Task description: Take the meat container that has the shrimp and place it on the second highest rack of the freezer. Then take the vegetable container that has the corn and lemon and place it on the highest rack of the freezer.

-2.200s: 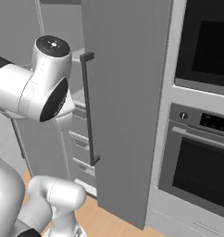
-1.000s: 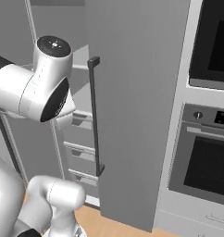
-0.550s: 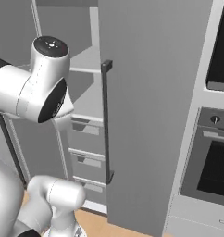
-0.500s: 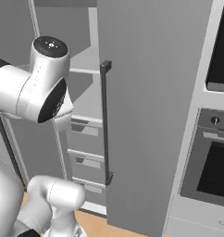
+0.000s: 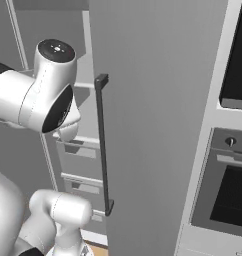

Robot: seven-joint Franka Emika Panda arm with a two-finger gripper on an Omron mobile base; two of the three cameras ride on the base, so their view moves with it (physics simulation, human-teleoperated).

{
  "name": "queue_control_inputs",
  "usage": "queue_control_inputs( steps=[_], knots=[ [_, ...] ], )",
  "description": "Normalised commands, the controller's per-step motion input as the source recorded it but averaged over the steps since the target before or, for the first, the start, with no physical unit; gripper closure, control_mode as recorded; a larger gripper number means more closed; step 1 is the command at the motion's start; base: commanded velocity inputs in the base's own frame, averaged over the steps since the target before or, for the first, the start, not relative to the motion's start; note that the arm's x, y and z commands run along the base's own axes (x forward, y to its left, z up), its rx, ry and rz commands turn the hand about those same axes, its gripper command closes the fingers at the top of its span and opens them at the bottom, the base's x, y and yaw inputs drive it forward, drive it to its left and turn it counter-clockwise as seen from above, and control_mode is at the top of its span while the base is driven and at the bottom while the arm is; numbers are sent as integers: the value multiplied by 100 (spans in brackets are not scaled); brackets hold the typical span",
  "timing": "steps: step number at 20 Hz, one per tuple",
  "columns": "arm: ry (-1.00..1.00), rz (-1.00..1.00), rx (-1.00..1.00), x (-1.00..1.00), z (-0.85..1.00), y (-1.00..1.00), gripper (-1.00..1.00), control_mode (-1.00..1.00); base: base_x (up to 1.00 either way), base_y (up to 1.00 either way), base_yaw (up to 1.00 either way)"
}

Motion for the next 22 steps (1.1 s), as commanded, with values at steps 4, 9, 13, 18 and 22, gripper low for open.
queue_control_inputs(
  steps=[4,9,13,18,22],
  knots=[
    [0,0,0,0,0,0,100,100,59,27,-7],
    [0,0,0,0,0,0,100,100,8,31,-5],
    [-1,0,1,-17,-1,8,100,-100,-15,8,-2],
    [0,-13,5,9,-34,4,100,-100,0,0,0],
    [0,-36,2,73,-54,56,100,-100,0,0,0]
  ],
)
